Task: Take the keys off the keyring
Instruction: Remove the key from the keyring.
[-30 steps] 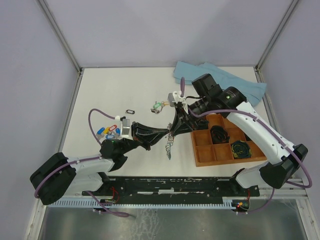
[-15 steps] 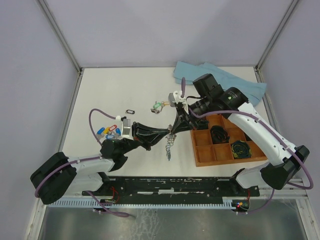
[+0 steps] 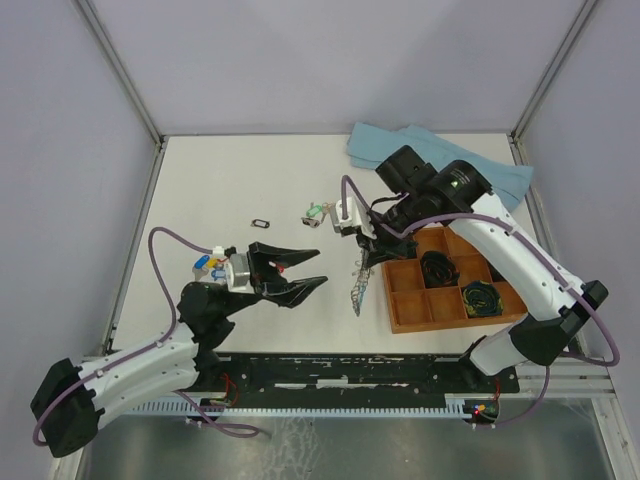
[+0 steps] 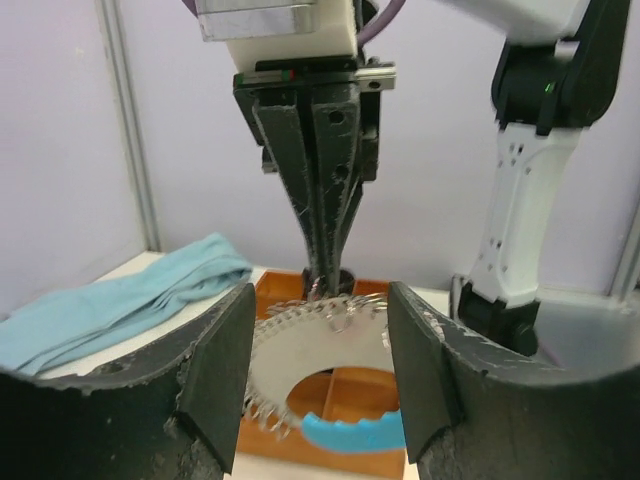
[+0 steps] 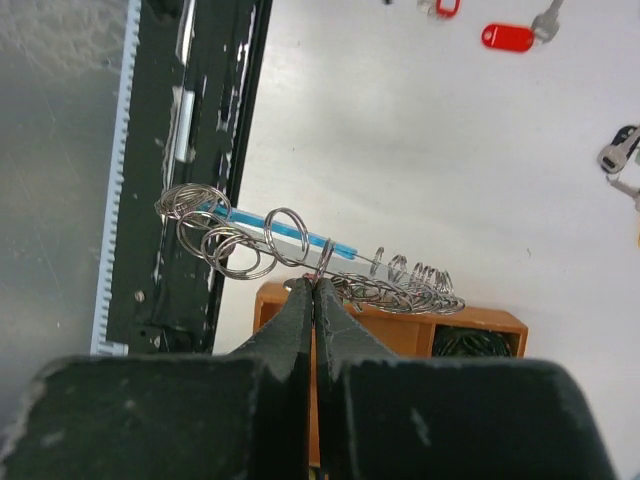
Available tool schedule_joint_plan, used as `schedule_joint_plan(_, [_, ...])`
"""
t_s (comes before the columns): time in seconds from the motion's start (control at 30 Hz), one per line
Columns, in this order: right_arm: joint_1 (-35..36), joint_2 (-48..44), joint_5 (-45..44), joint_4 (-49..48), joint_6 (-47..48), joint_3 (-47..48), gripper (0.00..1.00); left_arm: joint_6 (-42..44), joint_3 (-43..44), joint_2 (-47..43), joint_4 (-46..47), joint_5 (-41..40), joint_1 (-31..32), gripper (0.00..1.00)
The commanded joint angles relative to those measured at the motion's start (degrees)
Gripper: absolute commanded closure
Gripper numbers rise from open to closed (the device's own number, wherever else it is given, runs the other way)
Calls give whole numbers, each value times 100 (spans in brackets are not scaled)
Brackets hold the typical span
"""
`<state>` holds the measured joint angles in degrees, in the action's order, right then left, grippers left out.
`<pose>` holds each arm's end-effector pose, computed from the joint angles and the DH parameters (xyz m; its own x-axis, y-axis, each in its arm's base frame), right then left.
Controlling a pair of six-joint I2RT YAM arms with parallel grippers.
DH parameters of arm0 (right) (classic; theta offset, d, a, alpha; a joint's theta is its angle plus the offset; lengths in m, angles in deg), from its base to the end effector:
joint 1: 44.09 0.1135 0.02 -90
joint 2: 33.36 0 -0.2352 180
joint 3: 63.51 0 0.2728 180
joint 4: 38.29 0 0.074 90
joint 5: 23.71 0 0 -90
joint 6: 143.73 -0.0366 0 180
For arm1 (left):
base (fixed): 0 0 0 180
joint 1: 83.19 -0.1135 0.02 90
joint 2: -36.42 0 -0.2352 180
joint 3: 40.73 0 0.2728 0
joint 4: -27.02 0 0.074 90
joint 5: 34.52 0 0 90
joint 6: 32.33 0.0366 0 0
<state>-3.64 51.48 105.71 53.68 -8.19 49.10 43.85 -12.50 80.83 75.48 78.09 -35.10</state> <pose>0.2016 0.2024 0.3828 0.0280 -0.7007 -0.7129 -0.9873 -0.1307 0.0898 0.1265 -0.1620 0.2596 0.1304 -0.4755 -0.8700 0.9632 0.2689 -0.0026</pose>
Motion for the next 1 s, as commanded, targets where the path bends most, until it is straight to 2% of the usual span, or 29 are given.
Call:
schedule_joint_plan(0.0, [426, 308, -1137, 1031, 635, 631, 99, 1330, 424, -201, -1806, 110, 4, 37])
schedule_joint_plan(0.17, [684, 631, -1688, 1410, 620, 1083, 99, 1360, 527, 374, -1145, 253, 5, 40])
schedule_joint_plan(0.37, [789, 975, -1847, 1746, 566, 1619, 99, 719, 490, 1417, 729, 642, 109, 55])
schedule_joint_plan(0.47, [808, 1081, -1829, 1793, 546, 1709, 99, 775, 414, 1626, 1226, 459, 232, 57])
schedule_joint_plan(0.67, [824, 1208, -1783, 1849, 539, 1829, 99, 908, 389, 1817, 1489, 132, 279, 63])
schedule_joint_plan(0.97, [881, 1241, -1680, 1893, 561, 1855, 99, 1531, 424, 1756, 897, -20, 268, 67])
